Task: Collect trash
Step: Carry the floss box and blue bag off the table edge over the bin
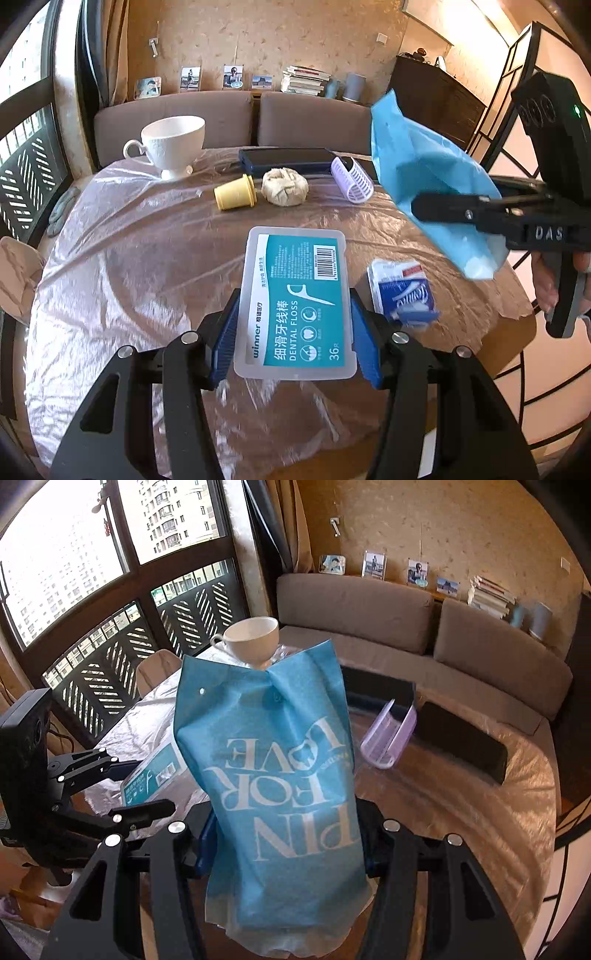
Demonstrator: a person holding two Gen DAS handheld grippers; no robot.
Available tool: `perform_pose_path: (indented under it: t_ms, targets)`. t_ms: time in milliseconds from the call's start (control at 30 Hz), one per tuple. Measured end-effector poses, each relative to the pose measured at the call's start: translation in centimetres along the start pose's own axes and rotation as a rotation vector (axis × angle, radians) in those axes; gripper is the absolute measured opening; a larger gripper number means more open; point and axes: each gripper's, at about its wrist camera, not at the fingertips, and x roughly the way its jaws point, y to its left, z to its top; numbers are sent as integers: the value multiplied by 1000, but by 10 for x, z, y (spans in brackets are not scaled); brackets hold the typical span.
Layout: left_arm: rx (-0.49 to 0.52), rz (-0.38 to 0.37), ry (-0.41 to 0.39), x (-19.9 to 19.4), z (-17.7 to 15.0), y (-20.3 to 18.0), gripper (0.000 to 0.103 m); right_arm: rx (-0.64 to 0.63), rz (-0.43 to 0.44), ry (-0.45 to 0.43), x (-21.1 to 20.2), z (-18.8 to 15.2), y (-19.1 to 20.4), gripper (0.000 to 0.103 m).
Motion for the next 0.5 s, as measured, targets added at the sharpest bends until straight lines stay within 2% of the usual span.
perform_pose_path:
  t_ms: [500]
  targets:
    - [9, -67, -1, -27, -25, -9, 56, 69, 7, 86, -26, -56, 35, 56]
